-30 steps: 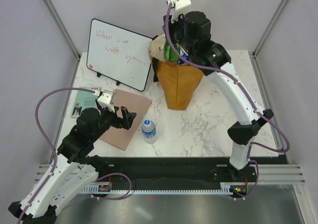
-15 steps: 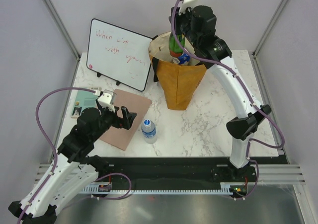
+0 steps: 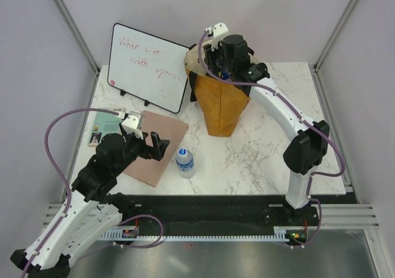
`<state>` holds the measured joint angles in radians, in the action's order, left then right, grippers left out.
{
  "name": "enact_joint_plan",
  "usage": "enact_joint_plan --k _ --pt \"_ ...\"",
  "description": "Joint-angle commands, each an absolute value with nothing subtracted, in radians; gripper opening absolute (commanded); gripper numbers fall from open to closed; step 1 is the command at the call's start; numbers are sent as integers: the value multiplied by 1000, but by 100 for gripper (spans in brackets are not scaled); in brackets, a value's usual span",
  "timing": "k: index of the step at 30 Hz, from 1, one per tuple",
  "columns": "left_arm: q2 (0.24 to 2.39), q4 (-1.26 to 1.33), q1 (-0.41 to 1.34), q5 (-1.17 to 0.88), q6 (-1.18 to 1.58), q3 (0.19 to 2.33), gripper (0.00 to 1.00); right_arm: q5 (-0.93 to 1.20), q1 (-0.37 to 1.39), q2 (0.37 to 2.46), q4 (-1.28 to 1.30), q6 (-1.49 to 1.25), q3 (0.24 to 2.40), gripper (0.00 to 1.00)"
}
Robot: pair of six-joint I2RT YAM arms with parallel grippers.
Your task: Place the beverage into the canvas bag
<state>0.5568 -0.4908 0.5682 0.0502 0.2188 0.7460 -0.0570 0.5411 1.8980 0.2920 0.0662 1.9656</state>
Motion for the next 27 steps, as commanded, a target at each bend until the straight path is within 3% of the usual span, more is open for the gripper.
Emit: enact_joint_plan --k 1,8,19,27 --pt "558 -456 571 49 193 744 100 -2 545 1717 51 54 1902 0" --pt "557 -456 571 51 193 744 100 32 543 1657 8 55 1752 0" --pt "560 -457 571 48 193 744 100 -49 541 1671 63 132 1835 0" --pt "560 -457 571 44 195 744 100 -84 538 1615 58 146 1718 0"
